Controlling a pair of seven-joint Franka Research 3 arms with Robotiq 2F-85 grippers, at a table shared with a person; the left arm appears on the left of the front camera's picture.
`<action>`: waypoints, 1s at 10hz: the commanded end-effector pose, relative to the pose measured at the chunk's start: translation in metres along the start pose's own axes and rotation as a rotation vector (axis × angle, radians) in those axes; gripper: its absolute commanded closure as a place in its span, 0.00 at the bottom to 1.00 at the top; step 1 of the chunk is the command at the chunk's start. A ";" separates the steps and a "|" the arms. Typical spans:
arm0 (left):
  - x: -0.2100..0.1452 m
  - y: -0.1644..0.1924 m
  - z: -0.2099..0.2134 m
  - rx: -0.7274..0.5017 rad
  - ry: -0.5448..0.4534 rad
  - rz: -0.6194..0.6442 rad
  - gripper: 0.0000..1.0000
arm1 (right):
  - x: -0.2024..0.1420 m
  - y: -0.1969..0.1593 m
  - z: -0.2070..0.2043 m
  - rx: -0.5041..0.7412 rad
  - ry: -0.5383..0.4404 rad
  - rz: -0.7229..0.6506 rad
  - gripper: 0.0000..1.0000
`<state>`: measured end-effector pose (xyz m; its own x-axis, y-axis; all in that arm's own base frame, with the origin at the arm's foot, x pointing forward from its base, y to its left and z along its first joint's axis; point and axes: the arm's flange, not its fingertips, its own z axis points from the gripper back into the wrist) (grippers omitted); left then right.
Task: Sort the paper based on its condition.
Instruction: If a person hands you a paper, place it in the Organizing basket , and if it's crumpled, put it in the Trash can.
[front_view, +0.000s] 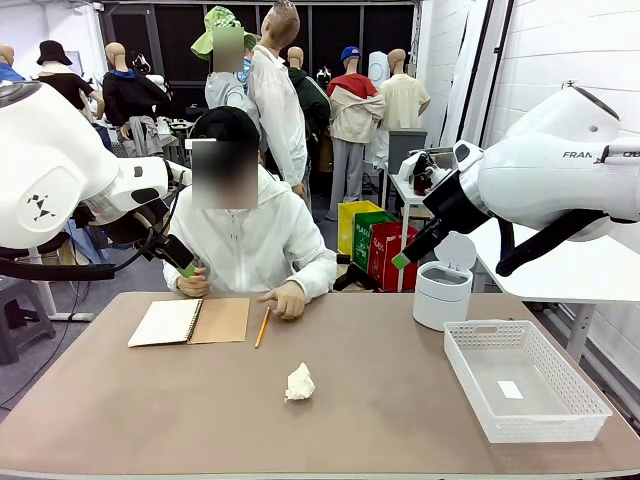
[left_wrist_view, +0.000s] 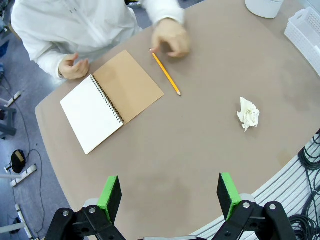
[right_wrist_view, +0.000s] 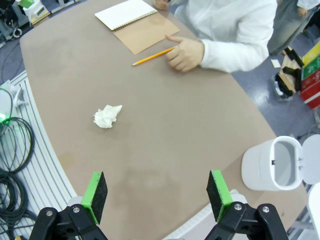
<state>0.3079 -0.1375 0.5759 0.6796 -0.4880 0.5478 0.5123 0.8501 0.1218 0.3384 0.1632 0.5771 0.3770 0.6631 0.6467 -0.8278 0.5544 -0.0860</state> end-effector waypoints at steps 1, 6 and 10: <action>0.000 0.000 0.000 0.000 0.001 -0.001 0.00 | 0.000 0.000 0.000 0.005 0.005 0.004 0.00; 0.000 0.000 0.000 0.000 0.001 -0.001 0.00 | 0.000 0.000 0.000 0.005 0.005 0.004 0.00; 0.000 0.000 0.000 0.000 0.001 -0.001 0.00 | 0.008 0.001 -0.006 0.007 0.026 0.016 0.00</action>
<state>0.3079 -0.1375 0.5759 0.6796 -0.4880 0.5478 0.5123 0.8501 0.1218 0.3386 0.1653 0.5763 0.3760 0.6671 0.6431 -0.8296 0.5515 -0.0870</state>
